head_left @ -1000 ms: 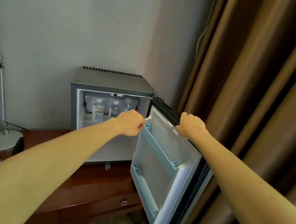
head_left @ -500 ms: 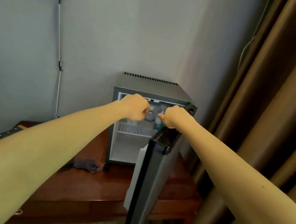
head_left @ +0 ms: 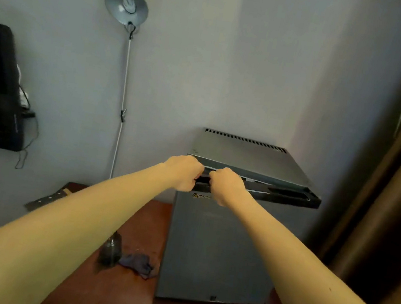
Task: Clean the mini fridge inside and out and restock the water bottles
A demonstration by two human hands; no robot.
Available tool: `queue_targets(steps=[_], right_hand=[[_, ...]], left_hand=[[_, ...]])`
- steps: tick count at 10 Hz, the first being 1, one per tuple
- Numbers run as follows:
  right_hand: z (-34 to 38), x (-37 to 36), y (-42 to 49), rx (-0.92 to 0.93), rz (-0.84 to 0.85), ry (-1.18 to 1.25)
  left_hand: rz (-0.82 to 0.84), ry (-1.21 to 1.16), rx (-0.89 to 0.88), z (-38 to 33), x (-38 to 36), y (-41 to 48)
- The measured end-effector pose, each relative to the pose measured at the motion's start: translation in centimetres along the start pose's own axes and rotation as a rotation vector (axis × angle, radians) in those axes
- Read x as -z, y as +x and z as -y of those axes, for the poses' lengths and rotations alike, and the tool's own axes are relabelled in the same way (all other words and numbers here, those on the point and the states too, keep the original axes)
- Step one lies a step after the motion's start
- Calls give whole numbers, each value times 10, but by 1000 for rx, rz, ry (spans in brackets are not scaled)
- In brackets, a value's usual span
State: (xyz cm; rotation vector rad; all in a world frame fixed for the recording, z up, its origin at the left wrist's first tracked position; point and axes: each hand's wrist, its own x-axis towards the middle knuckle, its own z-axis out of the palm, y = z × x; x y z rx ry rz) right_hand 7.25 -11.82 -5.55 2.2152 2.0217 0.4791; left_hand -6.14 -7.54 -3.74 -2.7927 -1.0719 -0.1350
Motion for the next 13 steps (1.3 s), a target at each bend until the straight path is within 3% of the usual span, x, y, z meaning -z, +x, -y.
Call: queue_targets(steps=[3,6,8,10,12,13], right_hand=[[-17,-3,62,77,123,-23],[-24,9,89,59,237,66],[-27,2,82,79,168,45],[-33,-17,61,102,9,136],[-63,-20,30,-13,-20,280],[-83,-20,17,-74,1,275]], left_hand=[[-18,148,11,21,-25,75],[140,135,43,26,-12,104],[75,100,5,25,-21,93],[-61,208,2,11,-32,75],[-153,208,-28,20,-44,46],[-39,69,-10,30,-41,31]])
